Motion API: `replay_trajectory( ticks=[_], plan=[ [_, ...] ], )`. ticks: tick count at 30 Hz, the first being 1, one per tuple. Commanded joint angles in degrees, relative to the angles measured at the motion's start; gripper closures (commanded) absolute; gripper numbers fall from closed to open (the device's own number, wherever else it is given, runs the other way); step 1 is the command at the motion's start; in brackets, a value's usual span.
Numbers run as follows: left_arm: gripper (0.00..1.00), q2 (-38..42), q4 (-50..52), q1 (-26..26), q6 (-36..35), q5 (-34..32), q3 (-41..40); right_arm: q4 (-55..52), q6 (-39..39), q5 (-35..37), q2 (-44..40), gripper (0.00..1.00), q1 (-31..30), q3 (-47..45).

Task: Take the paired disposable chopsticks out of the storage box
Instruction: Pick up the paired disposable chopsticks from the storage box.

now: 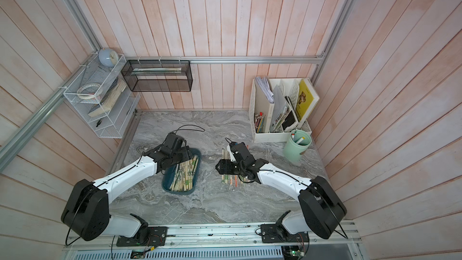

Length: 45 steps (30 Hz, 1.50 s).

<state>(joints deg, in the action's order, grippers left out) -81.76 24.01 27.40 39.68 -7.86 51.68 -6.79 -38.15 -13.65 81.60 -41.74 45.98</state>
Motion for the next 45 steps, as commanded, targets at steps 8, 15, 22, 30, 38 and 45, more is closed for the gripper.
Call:
replay_trajectory(
  ticks=[8,15,22,30,38,45],
  plan=[
    [0.36,1.76,-2.83,-0.38,3.20,3.55,-6.31,-0.33,0.18,-0.50,4.09,0.21,-1.94,3.51],
    [0.60,-2.21,-3.27,-0.50,2.21,3.55,-4.33,-0.37,-0.39,-0.09,3.83,0.21,-2.02,3.24],
    [0.68,-5.42,-3.49,-1.16,1.10,3.21,-3.07,-1.36,0.29,0.55,4.41,0.21,-2.02,4.00],
    [0.74,-7.00,-4.89,-1.90,0.67,3.95,-4.17,-1.64,0.62,0.28,5.41,0.21,-2.03,4.74],
    [0.75,-8.46,-5.78,-2.09,0.09,4.34,-3.91,-1.61,0.62,0.64,5.24,0.22,-2.03,4.05],
    [0.75,-9.21,-6.04,-2.15,0.13,4.25,-4.55,-1.13,0.27,0.90,4.80,0.22,-2.01,2.72]
  ],
)
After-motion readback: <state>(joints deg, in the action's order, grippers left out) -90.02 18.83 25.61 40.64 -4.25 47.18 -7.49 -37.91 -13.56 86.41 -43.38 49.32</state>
